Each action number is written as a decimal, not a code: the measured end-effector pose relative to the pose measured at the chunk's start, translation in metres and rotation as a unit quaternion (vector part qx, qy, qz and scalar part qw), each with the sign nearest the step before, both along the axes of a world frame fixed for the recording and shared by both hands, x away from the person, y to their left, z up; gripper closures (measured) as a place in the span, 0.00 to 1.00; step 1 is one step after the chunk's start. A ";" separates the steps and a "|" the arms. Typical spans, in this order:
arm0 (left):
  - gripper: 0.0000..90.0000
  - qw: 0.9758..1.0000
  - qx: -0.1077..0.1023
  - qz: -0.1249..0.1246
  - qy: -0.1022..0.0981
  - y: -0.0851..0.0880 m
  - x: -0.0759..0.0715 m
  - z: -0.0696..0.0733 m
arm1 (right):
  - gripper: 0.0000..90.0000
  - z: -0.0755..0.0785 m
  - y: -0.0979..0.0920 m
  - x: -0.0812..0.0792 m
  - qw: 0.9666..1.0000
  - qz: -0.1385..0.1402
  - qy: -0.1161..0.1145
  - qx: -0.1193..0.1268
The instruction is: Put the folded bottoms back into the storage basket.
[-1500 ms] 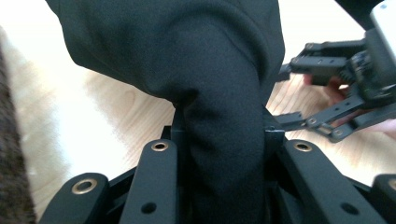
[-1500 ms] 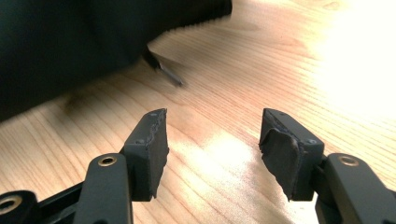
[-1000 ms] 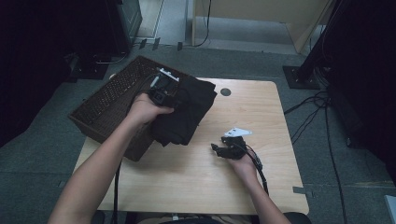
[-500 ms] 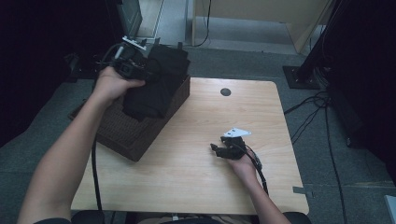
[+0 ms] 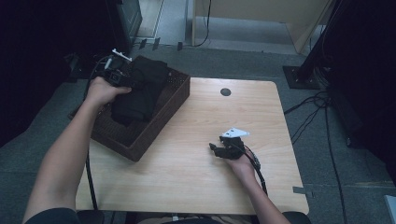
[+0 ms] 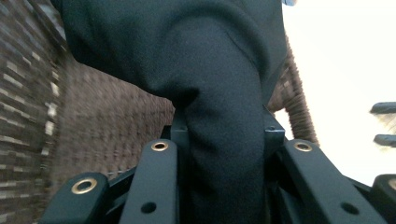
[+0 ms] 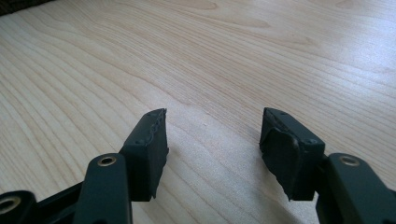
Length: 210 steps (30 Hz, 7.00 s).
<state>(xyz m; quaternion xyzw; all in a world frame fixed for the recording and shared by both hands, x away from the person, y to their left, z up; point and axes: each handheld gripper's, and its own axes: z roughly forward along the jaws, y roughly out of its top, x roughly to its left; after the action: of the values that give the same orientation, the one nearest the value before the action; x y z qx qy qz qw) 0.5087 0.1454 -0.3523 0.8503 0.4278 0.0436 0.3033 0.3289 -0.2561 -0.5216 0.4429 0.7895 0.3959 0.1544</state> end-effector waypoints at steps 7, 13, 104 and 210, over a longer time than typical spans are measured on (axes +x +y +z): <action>0.76 0.998 -0.010 -0.028 0.048 -0.007 0.016 -0.047 | 0.46 0.000 0.002 0.000 1.000 0.002 -0.001 -0.002; 0.76 0.997 -0.019 -0.035 0.067 -0.006 0.032 -0.075 | 0.46 0.000 0.003 0.000 1.000 0.003 -0.001 0.001; 0.41 0.996 -0.012 0.073 -0.058 0.010 -0.042 -0.032 | 0.45 -0.001 0.002 0.001 1.000 -0.002 -0.007 -0.006; 0.84 0.972 -0.021 0.233 -0.011 -0.029 -0.038 -0.063 | 0.44 -0.001 0.000 -0.002 1.000 0.000 -0.010 -0.011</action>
<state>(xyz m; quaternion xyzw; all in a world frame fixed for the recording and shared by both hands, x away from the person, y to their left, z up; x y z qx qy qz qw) 0.4712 0.1160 -0.4156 0.7203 0.6117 0.1135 0.3069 0.3269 -0.2557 -0.5224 0.4377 0.7920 0.3915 0.1670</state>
